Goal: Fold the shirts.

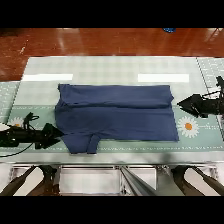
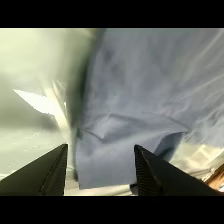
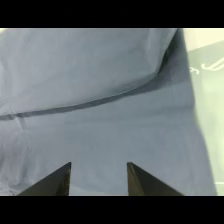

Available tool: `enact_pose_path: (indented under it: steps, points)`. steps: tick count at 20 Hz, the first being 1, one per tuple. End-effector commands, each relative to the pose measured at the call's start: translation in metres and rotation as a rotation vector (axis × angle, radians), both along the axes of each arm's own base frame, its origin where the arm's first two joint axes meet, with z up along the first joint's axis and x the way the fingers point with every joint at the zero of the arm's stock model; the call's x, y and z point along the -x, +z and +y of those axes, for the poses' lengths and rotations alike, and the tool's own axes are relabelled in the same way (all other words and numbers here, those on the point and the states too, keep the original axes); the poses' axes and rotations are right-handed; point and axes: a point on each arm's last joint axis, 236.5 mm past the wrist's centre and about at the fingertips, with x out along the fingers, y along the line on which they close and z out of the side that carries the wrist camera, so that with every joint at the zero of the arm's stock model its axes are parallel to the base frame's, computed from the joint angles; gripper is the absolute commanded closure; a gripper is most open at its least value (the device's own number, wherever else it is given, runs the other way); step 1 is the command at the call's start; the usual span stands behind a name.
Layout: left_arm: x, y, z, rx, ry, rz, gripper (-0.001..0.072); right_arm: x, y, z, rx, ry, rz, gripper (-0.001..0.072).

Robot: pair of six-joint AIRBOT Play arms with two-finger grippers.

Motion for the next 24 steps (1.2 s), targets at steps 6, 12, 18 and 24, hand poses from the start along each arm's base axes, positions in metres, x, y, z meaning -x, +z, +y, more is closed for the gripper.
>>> enact_pose_path:
  steps: [6,12,18,24]
  points:
    - [-0.011,-0.022,-0.054,-0.022,-0.052,-0.074,0.0633,0.013,-0.005,0.001,0.000,0.020,0.052,0.0295]
    - [-0.007,-0.015,-0.067,0.017,-0.114,-0.104,0.0679,0.117,-0.076,-0.049,0.200,-0.116,0.475,0.0294]
    - [-0.006,-0.014,-0.069,0.025,-0.119,-0.098,0.0679,0.159,-0.103,-0.019,0.096,-0.102,0.600,0.0294]
    - [-0.008,-0.005,-0.078,0.073,-0.136,-0.130,0.0679,0.134,-0.109,-0.006,0.102,-0.089,0.505,0.0294]
